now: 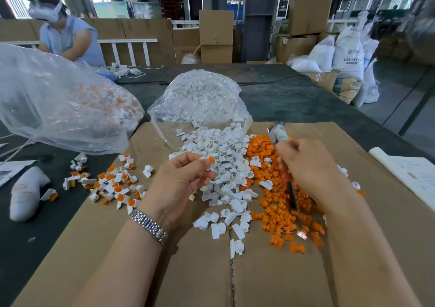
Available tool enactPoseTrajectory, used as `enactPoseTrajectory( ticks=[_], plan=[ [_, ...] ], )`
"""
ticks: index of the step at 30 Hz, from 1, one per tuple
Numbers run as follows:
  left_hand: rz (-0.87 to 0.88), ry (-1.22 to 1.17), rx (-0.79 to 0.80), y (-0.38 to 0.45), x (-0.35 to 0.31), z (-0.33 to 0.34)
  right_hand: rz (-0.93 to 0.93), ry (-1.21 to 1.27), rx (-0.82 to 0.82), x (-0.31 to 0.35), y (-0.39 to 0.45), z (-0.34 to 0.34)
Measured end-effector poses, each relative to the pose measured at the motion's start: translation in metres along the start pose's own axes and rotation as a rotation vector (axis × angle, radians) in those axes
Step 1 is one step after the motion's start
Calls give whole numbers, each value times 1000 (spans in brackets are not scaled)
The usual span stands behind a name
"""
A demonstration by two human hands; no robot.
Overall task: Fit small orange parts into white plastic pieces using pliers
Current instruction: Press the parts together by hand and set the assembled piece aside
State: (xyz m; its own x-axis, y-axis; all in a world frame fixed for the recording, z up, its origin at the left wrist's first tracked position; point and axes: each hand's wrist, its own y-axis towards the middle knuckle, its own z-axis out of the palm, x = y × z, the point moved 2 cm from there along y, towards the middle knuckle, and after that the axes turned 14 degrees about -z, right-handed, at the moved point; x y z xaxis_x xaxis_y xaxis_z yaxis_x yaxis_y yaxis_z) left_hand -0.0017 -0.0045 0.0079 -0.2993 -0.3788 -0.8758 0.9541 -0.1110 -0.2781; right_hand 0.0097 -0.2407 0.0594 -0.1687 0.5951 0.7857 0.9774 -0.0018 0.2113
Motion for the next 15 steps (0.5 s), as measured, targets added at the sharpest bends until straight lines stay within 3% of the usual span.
enactPoseTrajectory(
  ticks=[2, 5, 10, 15],
  plan=[
    [14, -21, 9, 0, -1, -1, 34, 311, 107, 15, -3, -2],
    [31, -60, 2, 1, -1, -2, 45, 468, 386, 31, -10, 8],
    [59, -127, 7, 0, -4, -4, 110, 366, 557, 43, -23, 31],
    [57, -81, 23, -1, -4, -3, 17, 159, 634, 45, -26, 42]
  ],
)
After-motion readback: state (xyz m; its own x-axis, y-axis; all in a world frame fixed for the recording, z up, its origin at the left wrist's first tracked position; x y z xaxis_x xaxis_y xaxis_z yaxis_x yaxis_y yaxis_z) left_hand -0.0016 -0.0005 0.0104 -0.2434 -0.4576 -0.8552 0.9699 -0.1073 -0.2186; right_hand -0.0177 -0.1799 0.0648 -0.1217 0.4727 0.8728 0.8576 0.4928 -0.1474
